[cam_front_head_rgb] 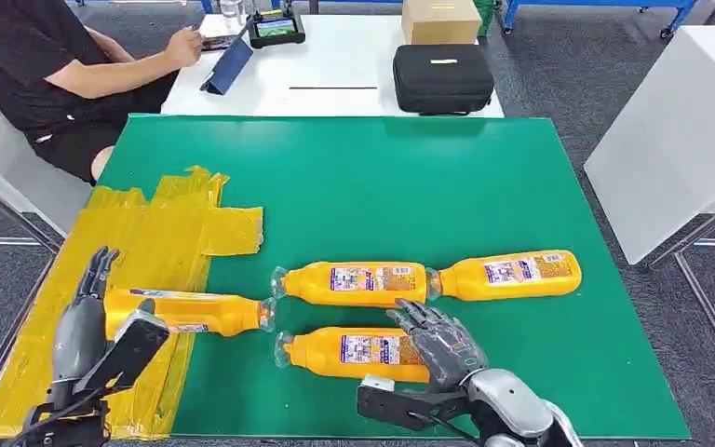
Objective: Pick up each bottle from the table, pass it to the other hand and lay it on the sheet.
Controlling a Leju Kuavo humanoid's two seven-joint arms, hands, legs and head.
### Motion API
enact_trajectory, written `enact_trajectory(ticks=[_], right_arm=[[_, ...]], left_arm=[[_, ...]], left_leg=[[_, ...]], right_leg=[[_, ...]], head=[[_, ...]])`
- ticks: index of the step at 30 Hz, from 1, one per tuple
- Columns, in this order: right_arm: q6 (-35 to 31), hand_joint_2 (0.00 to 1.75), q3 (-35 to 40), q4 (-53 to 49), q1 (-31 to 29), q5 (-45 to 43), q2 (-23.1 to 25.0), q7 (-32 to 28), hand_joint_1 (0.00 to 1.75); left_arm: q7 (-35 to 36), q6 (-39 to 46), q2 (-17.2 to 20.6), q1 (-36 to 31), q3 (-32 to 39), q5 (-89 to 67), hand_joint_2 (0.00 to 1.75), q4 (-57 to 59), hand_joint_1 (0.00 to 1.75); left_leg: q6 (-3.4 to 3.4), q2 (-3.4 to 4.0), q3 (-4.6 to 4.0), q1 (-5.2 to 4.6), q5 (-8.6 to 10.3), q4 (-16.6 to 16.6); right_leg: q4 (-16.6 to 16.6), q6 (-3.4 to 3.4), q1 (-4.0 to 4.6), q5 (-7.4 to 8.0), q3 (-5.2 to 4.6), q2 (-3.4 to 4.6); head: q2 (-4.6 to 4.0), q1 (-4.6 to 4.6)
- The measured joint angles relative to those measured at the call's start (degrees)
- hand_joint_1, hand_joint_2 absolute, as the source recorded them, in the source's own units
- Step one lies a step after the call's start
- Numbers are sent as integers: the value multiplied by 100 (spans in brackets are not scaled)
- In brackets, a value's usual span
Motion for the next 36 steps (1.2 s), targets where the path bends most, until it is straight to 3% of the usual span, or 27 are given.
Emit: enact_trajectory(ticks=[17,18,19,20,36], right_arm=[[107,175,28,762,-130,-271,-7,299,0],[151,175,39,823,-153,-254,-4,325,17],[203,175,59,900,-187,-197,-4,350,140],[238,175,83,975,-229,-120,-4,361,175],[-140,175,901,2509,-925,1086,127,321,175]], left_arm=[[-94,280,0,-296,-15,394,0,265,0],[-105,304,0,-323,-15,415,0,297,0],[-111,336,0,-356,-20,420,0,341,0],[-114,369,0,-387,-22,435,0,376,0],[-199,778,68,-678,-190,791,0,767,0]], left_leg=[[0,0,-1,0,0,0],[0,0,0,0,0,0],[0,0,0,0,0,0],[0,0,0,0,0,0],[-17,38,102,7,-25,-4]], right_leg=[[0,0,0,0,-1,0],[0,0,0,0,-1,0],[0,0,0,0,0,0],[0,0,0,0,0,0],[-5,-10,14,-6,86,45]], head=[[0,0],[0,0],[0,2],[0,0],[0,4]])
